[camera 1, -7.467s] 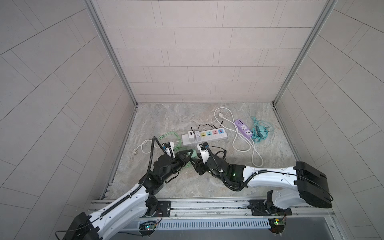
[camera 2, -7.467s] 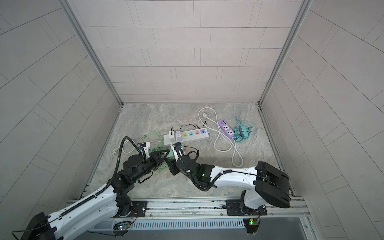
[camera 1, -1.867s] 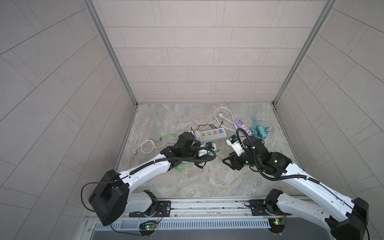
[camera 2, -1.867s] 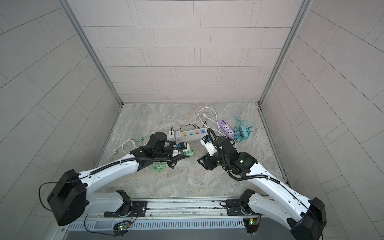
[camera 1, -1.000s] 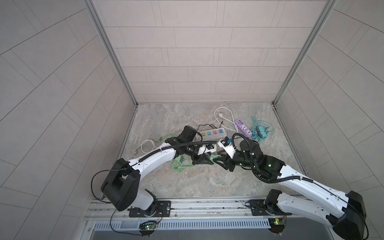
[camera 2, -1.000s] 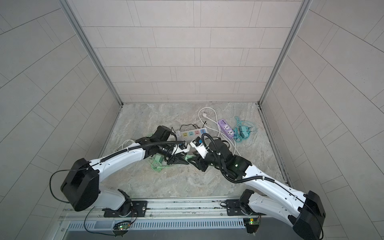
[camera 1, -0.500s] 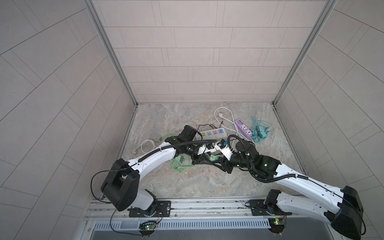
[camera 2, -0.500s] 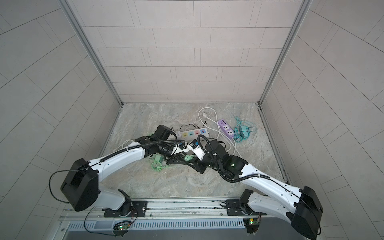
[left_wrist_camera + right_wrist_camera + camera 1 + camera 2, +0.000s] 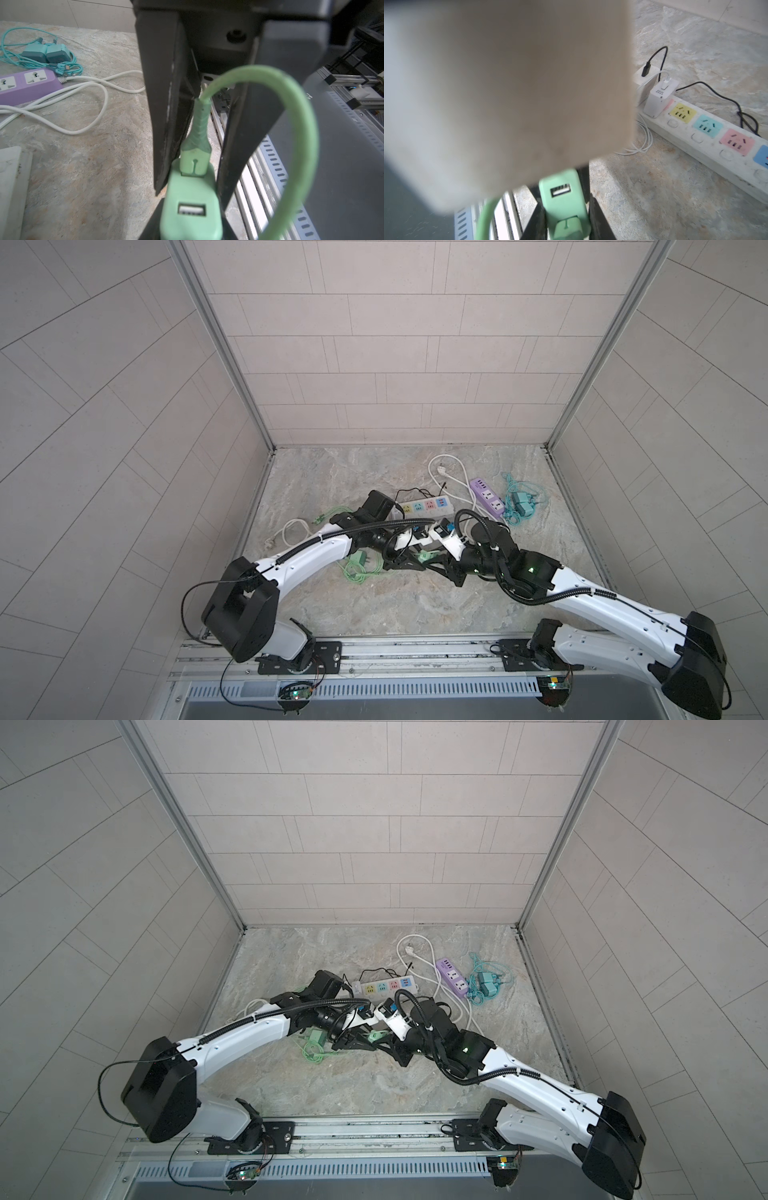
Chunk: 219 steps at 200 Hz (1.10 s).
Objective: Insert the plug
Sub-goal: 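Grasp the green charger with the right gripper and open the left gripper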
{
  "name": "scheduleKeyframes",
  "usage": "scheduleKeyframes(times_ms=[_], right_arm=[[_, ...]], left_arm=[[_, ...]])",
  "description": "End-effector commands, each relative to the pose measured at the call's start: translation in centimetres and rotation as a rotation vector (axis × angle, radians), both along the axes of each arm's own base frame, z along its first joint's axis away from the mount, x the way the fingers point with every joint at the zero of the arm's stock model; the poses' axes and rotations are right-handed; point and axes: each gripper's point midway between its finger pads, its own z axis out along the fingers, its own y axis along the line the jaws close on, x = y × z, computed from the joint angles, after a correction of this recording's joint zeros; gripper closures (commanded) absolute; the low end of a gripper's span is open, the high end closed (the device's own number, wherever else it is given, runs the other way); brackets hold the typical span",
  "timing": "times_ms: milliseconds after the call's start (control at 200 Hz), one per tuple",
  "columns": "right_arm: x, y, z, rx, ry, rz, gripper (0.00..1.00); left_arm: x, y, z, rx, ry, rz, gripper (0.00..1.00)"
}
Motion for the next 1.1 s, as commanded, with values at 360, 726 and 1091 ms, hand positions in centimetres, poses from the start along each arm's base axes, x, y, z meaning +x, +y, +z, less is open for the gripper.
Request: scheduleKeyframes(times_ms=[360, 726, 1091], right_arm=[[5.5, -2.2, -0.1, -0.128, -0.033, -0.277, 0.85], [12.7, -1.6, -1.3, -0.196, 0.04, -0.325, 0.86], [20.6, -1.7, -4.2, -0.3, 0.112, -0.309, 0.87]], left_arm=[[6.4, 2.2, 2.3, -0.117, -0.213, 0.489, 0.22], [10.8, 10.5, 2.5, -0.156, -0.199, 1.107, 0.0], [13.1, 21.1, -2.7, 0.016, -0.112, 1.649, 0.0]])
